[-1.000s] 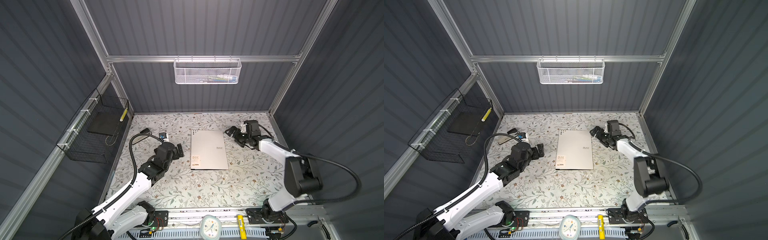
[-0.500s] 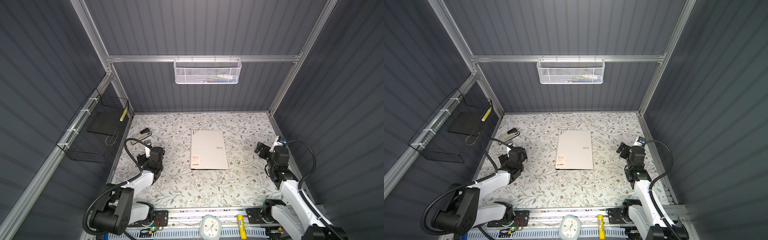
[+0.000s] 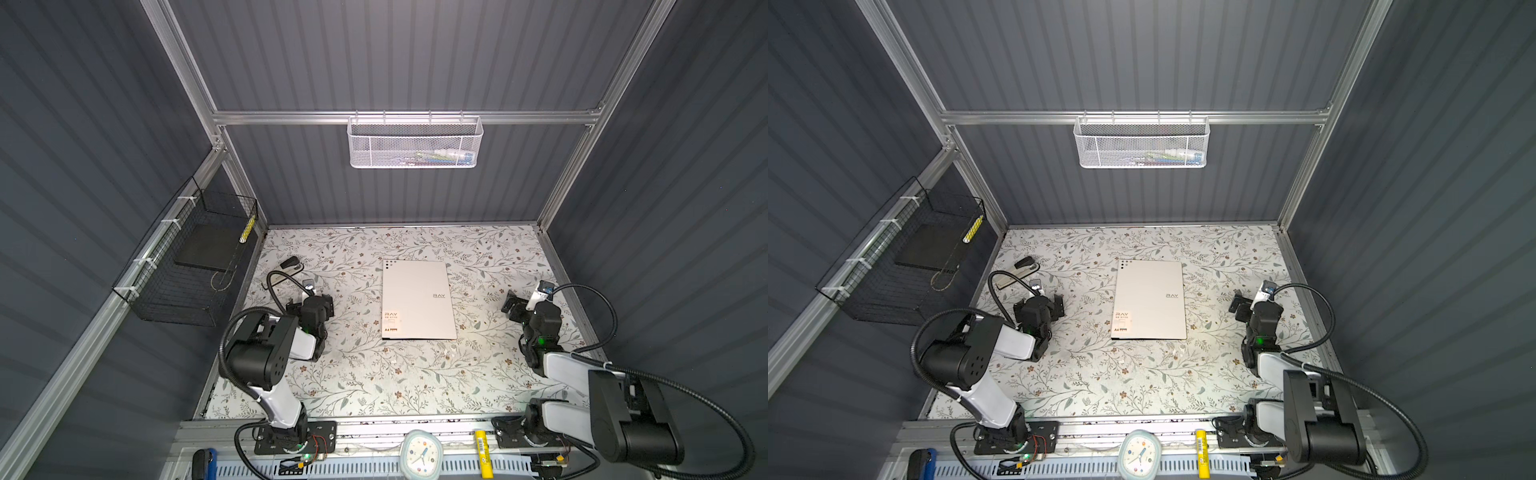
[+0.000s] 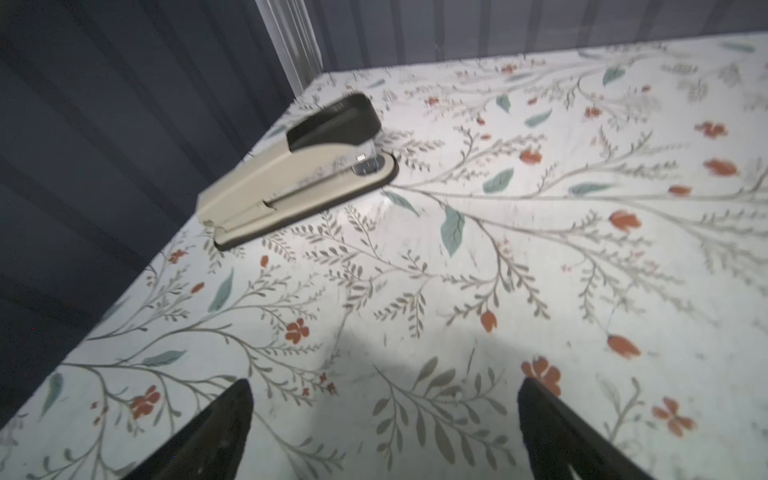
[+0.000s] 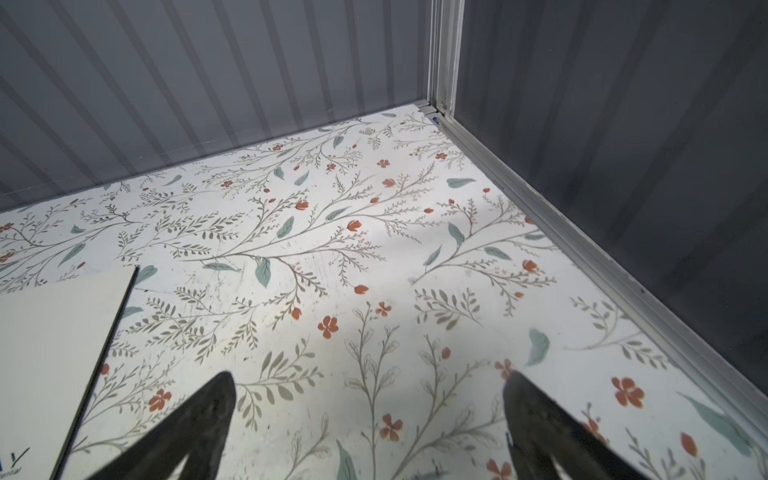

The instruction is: Put the files into the folder

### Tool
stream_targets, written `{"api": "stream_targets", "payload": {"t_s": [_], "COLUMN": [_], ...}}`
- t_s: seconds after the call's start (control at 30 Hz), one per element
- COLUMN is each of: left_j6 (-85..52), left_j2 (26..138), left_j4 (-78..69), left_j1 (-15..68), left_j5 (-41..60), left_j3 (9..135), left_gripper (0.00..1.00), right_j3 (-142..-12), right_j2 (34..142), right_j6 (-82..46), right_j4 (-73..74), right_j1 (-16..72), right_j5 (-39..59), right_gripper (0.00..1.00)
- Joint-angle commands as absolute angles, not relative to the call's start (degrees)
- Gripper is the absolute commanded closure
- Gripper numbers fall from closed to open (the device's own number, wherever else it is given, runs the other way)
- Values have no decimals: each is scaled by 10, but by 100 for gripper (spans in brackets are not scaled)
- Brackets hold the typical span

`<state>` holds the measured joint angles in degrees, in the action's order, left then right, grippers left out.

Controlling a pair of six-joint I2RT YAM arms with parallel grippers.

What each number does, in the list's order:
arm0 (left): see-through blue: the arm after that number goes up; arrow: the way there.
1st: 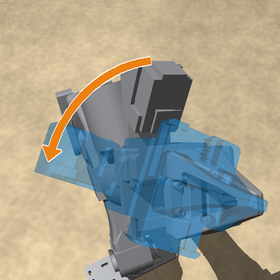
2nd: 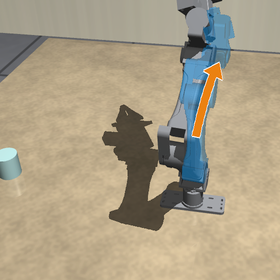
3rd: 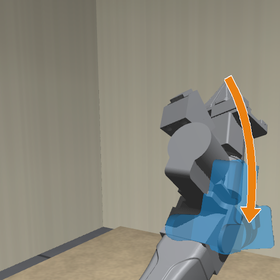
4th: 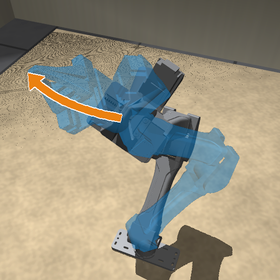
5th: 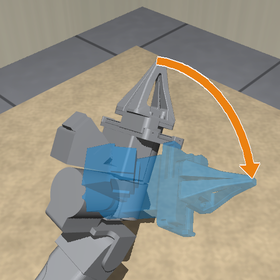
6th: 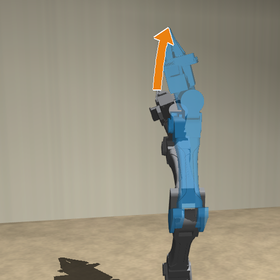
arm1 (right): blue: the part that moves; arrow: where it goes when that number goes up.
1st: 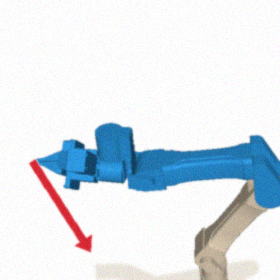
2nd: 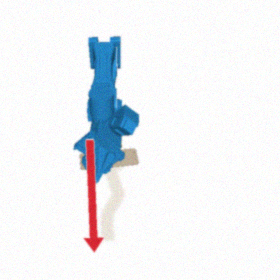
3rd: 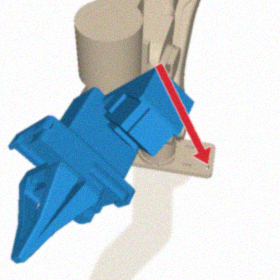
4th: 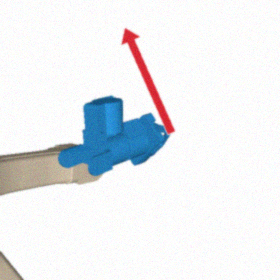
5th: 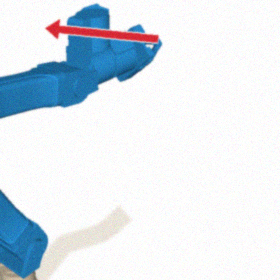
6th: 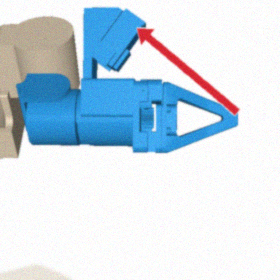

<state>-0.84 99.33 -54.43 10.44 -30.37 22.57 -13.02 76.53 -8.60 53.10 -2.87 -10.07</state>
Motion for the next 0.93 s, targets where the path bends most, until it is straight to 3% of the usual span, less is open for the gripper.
{"api": "stream_targets", "payload": {"t_s": [0.0, 0.23, 0.4, 0.9], "left_j6": [4, -19, -23, -20], "left_j2": [991, 986, 986, 984], "left_j4": [-579, -539, -534, -548], "left_j1": [93, 70, 67, 67], "left_j5": [-286, -261, -255, -257], "left_j3": [249, 264, 265, 258], "left_gripper": [0, 0, 0, 0], "right_j3": [-100, -181, -192, -188], "right_j2": [859, 832, 832, 835], "right_j6": [-68, -60, -36, -34], "right_j4": [755, 560, 541, 552], "right_j1": [-37, -42, -42, -45], "right_j5": [-108, -47, 6, 19], "right_gripper": [1, 1, 1, 1]}}
